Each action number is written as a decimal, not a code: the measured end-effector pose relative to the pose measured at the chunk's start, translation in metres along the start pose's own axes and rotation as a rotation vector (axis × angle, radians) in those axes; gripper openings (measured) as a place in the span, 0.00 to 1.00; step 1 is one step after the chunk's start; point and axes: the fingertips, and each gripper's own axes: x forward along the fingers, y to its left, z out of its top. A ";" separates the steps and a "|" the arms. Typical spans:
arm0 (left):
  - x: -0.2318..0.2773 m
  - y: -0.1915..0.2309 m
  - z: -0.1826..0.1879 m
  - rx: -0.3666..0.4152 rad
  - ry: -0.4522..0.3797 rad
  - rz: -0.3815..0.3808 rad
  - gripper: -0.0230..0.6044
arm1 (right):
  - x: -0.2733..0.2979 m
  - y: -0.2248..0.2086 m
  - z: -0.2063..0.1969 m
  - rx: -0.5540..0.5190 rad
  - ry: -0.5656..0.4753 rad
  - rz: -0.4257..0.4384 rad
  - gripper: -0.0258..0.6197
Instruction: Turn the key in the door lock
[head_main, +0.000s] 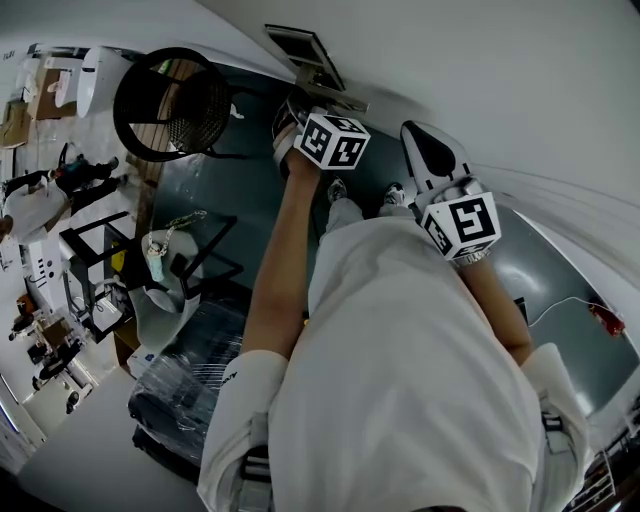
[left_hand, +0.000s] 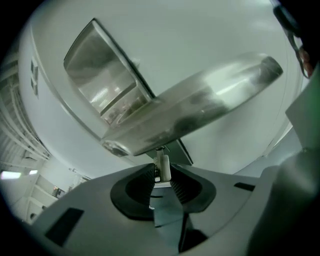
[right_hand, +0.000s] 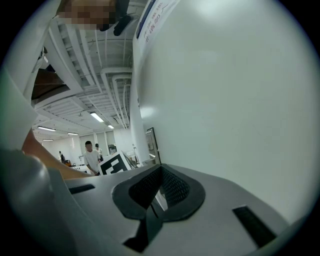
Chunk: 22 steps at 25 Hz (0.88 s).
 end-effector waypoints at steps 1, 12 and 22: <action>-0.001 0.000 0.000 -0.020 0.001 -0.021 0.20 | 0.000 0.000 0.001 -0.001 -0.001 -0.003 0.03; 0.000 -0.003 -0.006 -0.224 -0.047 -0.322 0.20 | 0.010 0.011 0.001 -0.004 -0.007 -0.043 0.03; -0.006 -0.001 -0.005 -0.394 -0.056 -0.604 0.20 | 0.027 0.030 0.005 -0.006 -0.011 -0.096 0.03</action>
